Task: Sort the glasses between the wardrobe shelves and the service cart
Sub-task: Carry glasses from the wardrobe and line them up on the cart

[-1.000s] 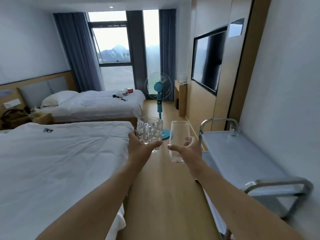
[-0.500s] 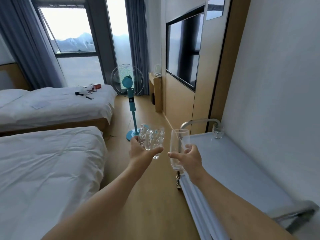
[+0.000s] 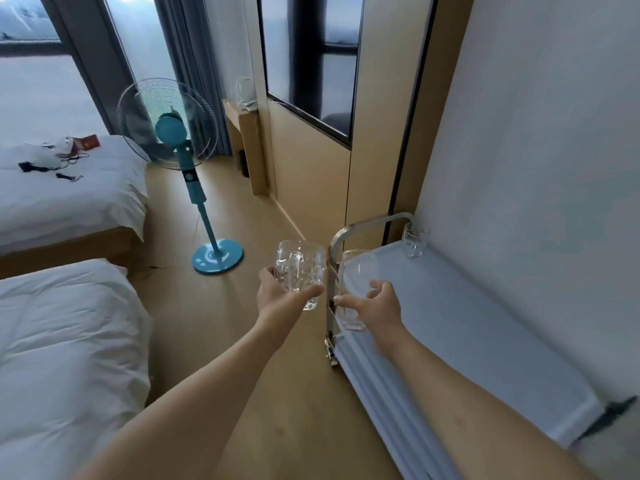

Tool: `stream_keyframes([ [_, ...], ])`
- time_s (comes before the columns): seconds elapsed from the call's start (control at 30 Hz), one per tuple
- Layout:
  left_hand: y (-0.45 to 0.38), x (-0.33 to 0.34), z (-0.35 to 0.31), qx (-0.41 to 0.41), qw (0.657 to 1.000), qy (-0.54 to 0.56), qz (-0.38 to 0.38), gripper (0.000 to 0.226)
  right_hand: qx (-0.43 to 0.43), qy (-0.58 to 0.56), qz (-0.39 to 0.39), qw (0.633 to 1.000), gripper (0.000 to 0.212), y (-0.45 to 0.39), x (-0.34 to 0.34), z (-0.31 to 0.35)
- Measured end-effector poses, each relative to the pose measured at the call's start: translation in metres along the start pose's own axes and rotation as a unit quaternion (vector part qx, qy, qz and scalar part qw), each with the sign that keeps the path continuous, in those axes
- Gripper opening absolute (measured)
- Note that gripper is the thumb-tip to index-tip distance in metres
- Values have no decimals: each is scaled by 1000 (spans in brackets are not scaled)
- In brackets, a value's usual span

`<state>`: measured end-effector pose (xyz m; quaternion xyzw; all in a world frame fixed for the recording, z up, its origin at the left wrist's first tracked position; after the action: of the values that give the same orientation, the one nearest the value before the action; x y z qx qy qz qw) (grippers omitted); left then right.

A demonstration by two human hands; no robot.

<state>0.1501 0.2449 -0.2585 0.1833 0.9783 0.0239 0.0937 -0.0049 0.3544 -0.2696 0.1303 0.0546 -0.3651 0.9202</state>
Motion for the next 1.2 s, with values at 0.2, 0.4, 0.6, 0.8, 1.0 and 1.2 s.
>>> stream_keyframes([
  [0.2, -79, 6, -1, -11, 997, -9, 82, 88, 33, -42, -82, 995, 87, -46, 28, -4],
  [0.4, -133, 36, 5, -17, 986, -11, 166, 86, 86, -82, -166, 979, 80, -68, 35, -29],
  [0.6, -164, 96, 19, -48, 972, -19, 230, 95, 130, -126, -236, 955, 74, -100, 3, -48],
  [0.8, -191, 182, 27, -64, 959, -28, 276, 93, 132, -183, -262, 938, 72, -153, -52, -69],
  [1.0, -203, 261, 32, -95, 947, -46, 303, 67, 167, -235, -284, 915, 70, -195, -105, -100],
  [1.2, -212, 313, 51, -116, 934, -69, 331, 80, 194, -231, -295, 907, 56, -221, -142, -122],
])
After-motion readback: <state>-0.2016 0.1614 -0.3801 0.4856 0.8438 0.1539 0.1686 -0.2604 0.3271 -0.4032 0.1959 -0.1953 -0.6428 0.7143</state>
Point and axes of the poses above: each hand's wrist, its own y-axis away from the middle knuckle, its own x-axis out of the palm, z = x × y, the point moved 1 cm from there along -y, towards the middle knuckle, and after that the axes turned 4 degrees about z, right-handed, at the moved point
